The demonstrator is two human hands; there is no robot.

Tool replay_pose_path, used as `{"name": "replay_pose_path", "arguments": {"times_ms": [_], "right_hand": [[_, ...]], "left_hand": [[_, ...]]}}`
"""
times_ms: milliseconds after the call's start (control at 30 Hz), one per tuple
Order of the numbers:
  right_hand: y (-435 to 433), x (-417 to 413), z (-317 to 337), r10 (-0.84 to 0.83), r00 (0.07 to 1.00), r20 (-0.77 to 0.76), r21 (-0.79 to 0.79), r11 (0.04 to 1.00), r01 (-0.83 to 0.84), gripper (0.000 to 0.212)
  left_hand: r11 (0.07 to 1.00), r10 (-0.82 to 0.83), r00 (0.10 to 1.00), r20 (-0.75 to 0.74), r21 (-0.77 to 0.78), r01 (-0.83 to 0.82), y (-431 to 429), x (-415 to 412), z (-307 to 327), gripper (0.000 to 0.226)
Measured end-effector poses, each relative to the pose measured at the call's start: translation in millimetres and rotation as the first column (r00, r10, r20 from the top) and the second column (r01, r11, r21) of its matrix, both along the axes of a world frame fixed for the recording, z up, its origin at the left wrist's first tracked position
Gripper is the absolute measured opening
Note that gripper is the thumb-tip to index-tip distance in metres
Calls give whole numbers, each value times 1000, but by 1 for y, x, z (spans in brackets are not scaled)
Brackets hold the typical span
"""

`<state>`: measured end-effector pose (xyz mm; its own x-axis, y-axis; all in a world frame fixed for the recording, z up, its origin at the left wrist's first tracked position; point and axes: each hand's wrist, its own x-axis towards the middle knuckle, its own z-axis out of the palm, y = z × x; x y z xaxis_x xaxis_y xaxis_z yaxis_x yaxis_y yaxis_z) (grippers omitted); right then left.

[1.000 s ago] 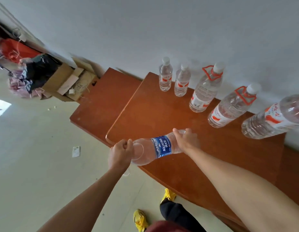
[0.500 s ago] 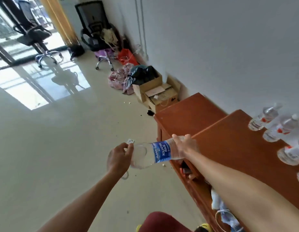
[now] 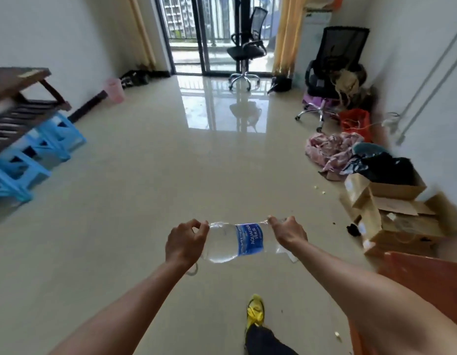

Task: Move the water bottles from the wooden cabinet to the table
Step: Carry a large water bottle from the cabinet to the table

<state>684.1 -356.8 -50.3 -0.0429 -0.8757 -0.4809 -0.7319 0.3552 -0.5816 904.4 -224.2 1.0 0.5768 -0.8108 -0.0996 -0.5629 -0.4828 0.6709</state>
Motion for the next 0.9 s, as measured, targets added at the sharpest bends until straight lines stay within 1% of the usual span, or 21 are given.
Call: {"name": "replay_pose_path", "arguments": {"times_ms": [167, 200, 233, 300, 433, 500, 533, 600, 633, 667, 733, 800, 833, 900], "right_hand": [[-79, 136, -16, 182, 983, 5, 33, 983, -182, 82], [-90, 153, -18, 207, 978, -1, 34, 978, -207, 82], [-110, 188, -17, 245, 969, 0, 40, 969, -245, 81], [-139, 241, -15, 309, 951, -4, 40, 951, -308, 78], [-189, 355, 2, 477, 878, -43, 6, 879, -477, 74], [-200, 405, 11, 559, 826, -70, 1, 828, -560, 74], [-206, 444, 12, 597, 799, -69, 3, 801, -599, 75], [-214, 508, 13, 655, 751, -81, 6, 754, -657, 77], [-215, 526, 12, 674, 735, -80, 9, 737, -675, 78], [-216, 563, 7, 698, 711, -87, 20, 714, -699, 79], [-217, 613, 0, 728, 679, -96, 36, 684, -729, 81], [-219, 668, -10, 738, 669, -88, 48, 674, -737, 82], [-221, 709, -9, 743, 664, -80, 56, 669, -742, 81], [-225, 760, -5, 755, 650, -85, 57, 655, -753, 80]], "left_hand": [[987, 154, 988, -4, 34, -154, -47, 114, -15, 37], [985, 170, 985, -2, 39, -170, -54, 126, -15, 35], [977, 208, 978, 3, 46, -208, -67, 155, -16, 34], [966, 254, 967, 0, 48, -254, -85, 196, -11, 35], [916, 400, 916, 1, 5, -400, -108, 279, 1, 40], [889, 458, 889, -4, -5, -458, -109, 311, 7, 39], [867, 497, 868, -6, -12, -497, -109, 340, 7, 40], [829, 559, 829, 1, -22, -559, -108, 388, 6, 43], [817, 577, 817, 5, -17, -576, -108, 402, 6, 44], [797, 604, 797, 5, -9, -604, -108, 433, 1, 42], [777, 629, 777, 8, 11, -629, -109, 480, -5, 38], [752, 659, 752, 9, 26, -659, -110, 532, -10, 40], [743, 669, 743, 18, 27, -669, -113, 572, -11, 40], [736, 675, 737, 33, 37, -676, -117, 622, -7, 38]]}}
